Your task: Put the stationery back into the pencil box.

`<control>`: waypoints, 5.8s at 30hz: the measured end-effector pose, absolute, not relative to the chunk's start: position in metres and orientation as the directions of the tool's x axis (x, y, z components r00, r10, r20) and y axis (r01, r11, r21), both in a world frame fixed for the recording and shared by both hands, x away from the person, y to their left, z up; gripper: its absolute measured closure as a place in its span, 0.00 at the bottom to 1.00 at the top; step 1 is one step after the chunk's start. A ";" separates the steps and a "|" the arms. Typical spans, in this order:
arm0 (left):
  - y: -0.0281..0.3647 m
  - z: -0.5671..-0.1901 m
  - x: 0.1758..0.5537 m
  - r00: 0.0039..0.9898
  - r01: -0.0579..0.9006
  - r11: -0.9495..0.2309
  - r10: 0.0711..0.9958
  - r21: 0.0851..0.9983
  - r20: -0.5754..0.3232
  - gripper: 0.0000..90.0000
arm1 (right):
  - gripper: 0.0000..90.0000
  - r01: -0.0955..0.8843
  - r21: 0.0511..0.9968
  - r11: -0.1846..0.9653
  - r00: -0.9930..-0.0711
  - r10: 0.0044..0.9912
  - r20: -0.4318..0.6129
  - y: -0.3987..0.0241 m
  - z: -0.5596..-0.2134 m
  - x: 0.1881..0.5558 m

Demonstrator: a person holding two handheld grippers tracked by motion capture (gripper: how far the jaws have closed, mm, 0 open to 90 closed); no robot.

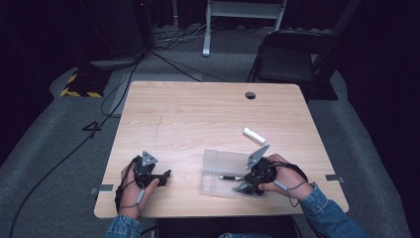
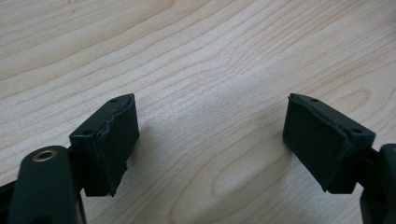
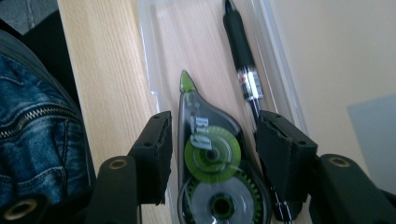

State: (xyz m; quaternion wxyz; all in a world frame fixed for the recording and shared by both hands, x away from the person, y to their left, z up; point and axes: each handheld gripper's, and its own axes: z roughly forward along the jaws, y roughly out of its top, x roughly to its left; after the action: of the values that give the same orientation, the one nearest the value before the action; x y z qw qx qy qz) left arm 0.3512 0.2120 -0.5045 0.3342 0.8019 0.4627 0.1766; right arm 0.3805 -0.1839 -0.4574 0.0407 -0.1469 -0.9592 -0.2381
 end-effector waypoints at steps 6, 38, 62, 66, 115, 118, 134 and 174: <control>0.212 -0.505 0.351 0.509 0.624 -0.348 0.860 0.699 -0.026 0.21 | 0.45 0.215 0.501 0.838 -0.976 0.172 0.132 -0.174 -0.457 0.375; 0.213 -0.504 0.350 0.511 0.623 -0.352 0.859 0.699 -0.023 0.21 | 0.44 0.198 0.552 0.810 -0.980 0.158 0.120 -0.172 -0.451 0.374; 0.213 -0.505 0.352 0.510 0.626 -0.348 0.860 0.698 -0.029 0.19 | 0.45 0.273 0.729 0.628 -0.937 0.346 0.053 -0.199 -0.404 0.398; 0.212 -0.505 0.352 0.509 0.626 -0.347 0.860 0.698 -0.029 0.19 | 0.45 0.284 0.733 0.617 -0.925 0.376 0.042 -0.205 -0.401 0.404; 0.212 -0.505 0.352 0.498 0.629 -0.343 0.867 0.698 -0.023 0.18 | 0.54 0.480 0.698 0.532 -0.722 0.691 -0.030 -0.265 -0.469 0.494; 0.212 -0.505 0.352 0.498 0.629 -0.342 0.867 0.698 -0.025 0.18 | 0.55 0.487 0.691 0.534 -0.721 0.692 -0.027 -0.264 -0.476 0.496; 0.212 -0.505 0.352 0.498 0.629 -0.342 0.867 0.698 -0.025 0.18 | 0.57 0.481 0.690 0.540 -0.737 0.676 -0.016 -0.259 -0.492 0.503; 0.212 -0.505 0.354 0.496 0.635 -0.342 0.868 0.693 -0.027 0.16 | 0.80 0.489 0.716 0.498 -0.745 0.665 0.046 -0.261 -0.474 0.502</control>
State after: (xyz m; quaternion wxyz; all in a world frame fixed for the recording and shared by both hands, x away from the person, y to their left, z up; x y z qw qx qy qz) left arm 0.3537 0.2117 -0.5049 0.3294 0.7997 0.4697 0.1769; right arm 0.5021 -0.2615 -0.4738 -0.1187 -0.3367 -0.8573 -0.3708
